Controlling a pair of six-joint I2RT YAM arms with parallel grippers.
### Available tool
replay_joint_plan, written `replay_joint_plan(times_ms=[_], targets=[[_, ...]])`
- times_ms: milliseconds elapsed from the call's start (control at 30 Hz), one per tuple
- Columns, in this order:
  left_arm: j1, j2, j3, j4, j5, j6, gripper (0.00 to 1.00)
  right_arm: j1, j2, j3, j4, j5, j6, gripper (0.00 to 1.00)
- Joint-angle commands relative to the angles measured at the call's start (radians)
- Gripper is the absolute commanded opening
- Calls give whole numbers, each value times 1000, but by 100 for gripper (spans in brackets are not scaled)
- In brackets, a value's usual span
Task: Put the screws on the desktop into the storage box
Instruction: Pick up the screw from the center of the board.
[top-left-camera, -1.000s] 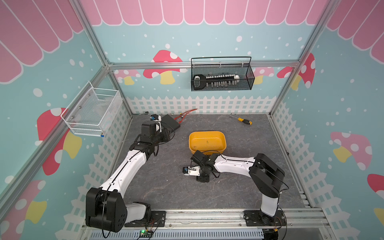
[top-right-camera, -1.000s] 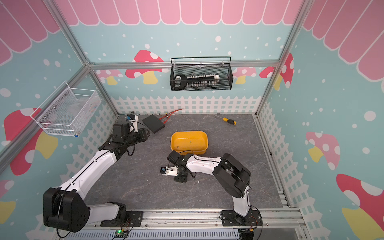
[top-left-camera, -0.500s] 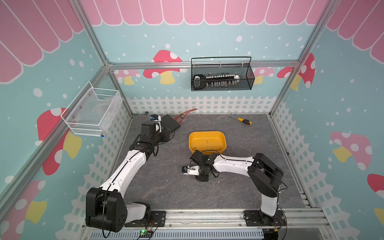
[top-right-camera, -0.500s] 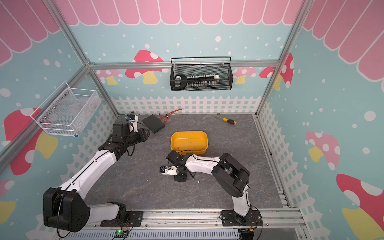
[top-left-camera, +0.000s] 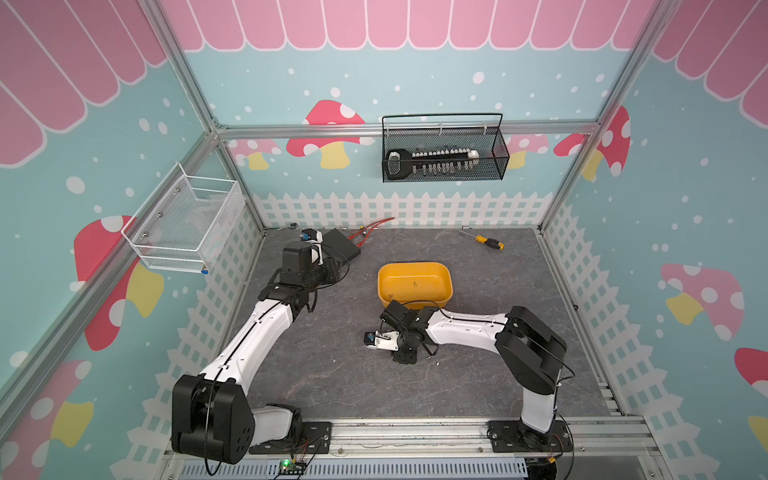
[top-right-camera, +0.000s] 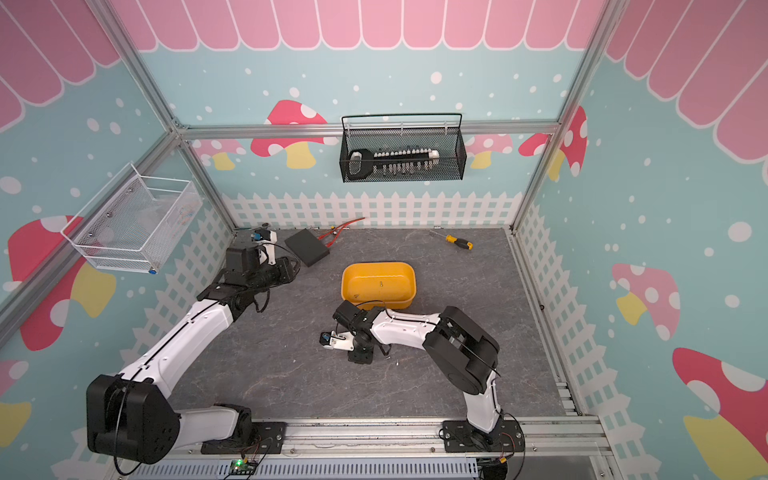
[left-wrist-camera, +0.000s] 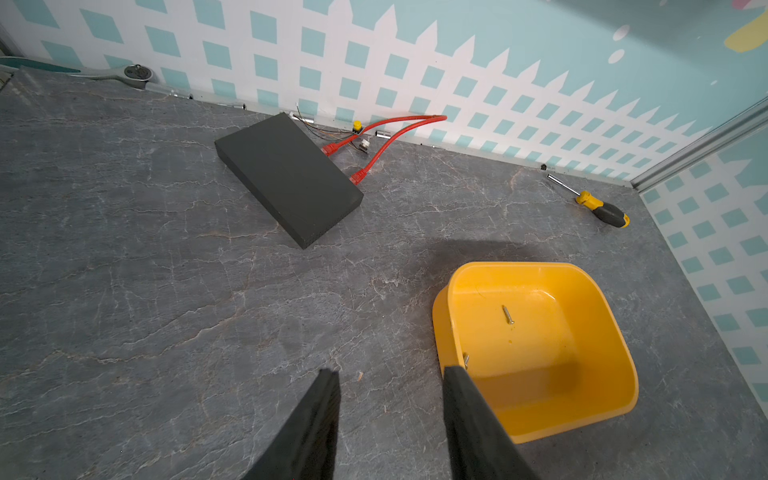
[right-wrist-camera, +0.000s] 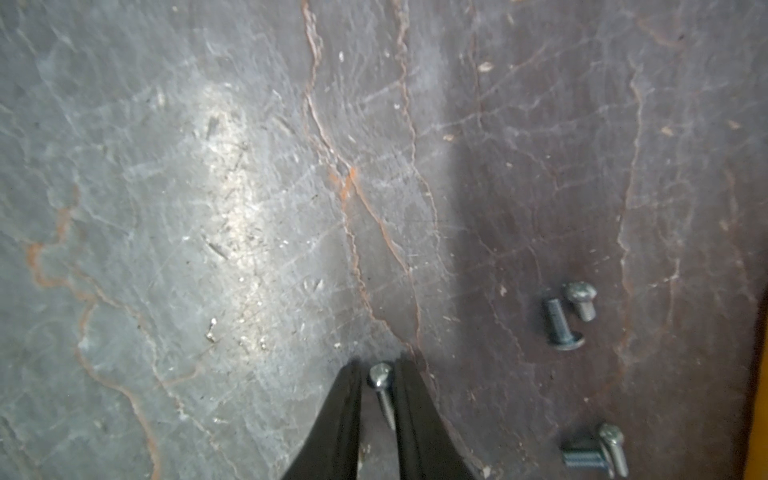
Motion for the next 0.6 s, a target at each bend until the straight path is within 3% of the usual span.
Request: replay_joint_plan(times_ms=[0,167,567], targets=[[9,5,-12,20,0,8,44,1,9,-25,-17,10,22,20],[10,5,-13,20,0,8,44,1,9,-21,-12,36,30,16],[12,7,-14,26,0,9,43,3,-169,46,-28,113,54,5]])
